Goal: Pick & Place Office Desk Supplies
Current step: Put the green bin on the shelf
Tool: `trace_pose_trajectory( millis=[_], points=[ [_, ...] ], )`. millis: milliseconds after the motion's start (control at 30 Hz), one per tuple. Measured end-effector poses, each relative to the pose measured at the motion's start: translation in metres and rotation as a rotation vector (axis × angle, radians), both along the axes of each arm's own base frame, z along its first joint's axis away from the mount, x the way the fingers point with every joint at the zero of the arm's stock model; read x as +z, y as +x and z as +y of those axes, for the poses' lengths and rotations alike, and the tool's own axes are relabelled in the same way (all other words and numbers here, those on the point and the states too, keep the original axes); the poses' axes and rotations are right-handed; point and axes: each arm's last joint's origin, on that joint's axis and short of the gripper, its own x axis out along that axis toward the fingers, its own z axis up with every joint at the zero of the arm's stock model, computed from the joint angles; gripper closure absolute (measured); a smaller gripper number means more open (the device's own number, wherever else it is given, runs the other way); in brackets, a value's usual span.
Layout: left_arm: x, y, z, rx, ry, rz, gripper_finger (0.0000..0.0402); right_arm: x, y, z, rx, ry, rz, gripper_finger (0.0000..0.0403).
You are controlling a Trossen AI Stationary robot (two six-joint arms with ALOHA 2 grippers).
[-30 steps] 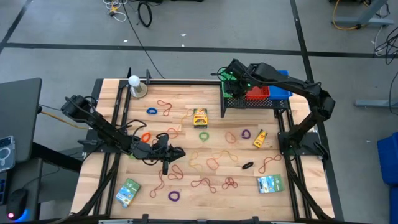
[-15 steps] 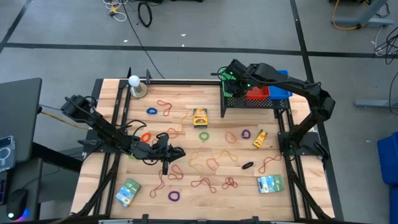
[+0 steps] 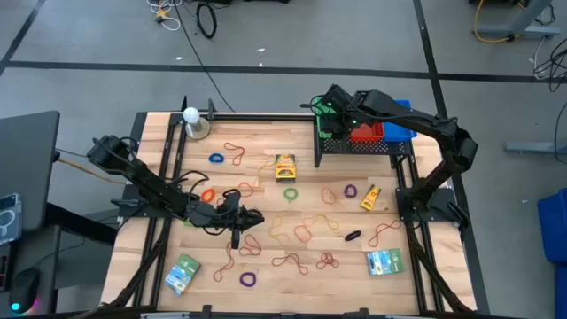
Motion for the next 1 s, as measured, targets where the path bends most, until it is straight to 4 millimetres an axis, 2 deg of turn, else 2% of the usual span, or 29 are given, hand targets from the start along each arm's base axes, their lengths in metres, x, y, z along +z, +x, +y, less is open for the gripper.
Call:
trace_pose_trajectory(
  millis=[267,533,1000],
  points=[
    [0.0,0.0,0.0,0.0,0.0,0.0,0.0387,0.0,0.002,0.004,0.018,-0.002,0.002,0.0259],
    [0.0,0.0,0.0,0.0,0.0,0.0,0.0387,0.005,0.003,0.013,0.031,-0.048,0.008,0.0236],
    [0.0,0.001,0.002,-0.002,-0.002,0.001,0.0387,0.045,-0.02,0.034,0.009,-0.151,-0.119,0.0236]
  ],
)
